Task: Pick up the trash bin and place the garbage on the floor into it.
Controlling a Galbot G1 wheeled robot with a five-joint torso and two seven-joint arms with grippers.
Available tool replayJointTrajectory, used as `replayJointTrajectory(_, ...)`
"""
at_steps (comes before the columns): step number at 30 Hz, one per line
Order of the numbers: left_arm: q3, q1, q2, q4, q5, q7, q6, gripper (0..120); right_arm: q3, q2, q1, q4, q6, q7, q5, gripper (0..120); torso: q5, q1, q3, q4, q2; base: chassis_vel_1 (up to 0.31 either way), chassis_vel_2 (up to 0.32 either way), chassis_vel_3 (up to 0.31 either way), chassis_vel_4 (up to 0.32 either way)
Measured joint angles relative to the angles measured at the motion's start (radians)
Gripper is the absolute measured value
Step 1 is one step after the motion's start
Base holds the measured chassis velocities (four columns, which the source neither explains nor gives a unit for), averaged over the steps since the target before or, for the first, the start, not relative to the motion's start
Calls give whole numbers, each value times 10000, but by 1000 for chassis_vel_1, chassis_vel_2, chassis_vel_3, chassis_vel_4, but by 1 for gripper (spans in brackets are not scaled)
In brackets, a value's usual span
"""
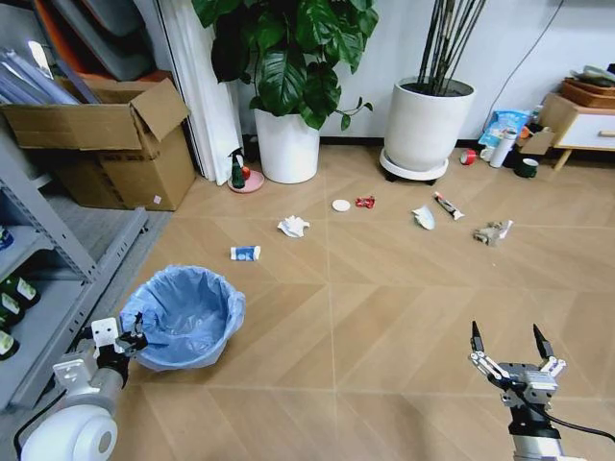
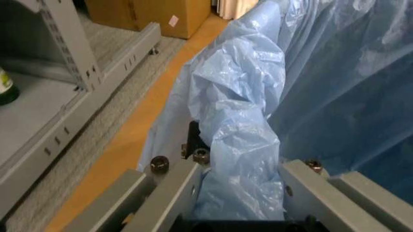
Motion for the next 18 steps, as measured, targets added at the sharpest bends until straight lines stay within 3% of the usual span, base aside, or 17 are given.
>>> replayJointTrajectory(18,59,-19,-28,8,-12,-46,22,1,-6,11,62,-1,2,-5,16,100,3,-1,-2,-1,1,-37,197,41,-206)
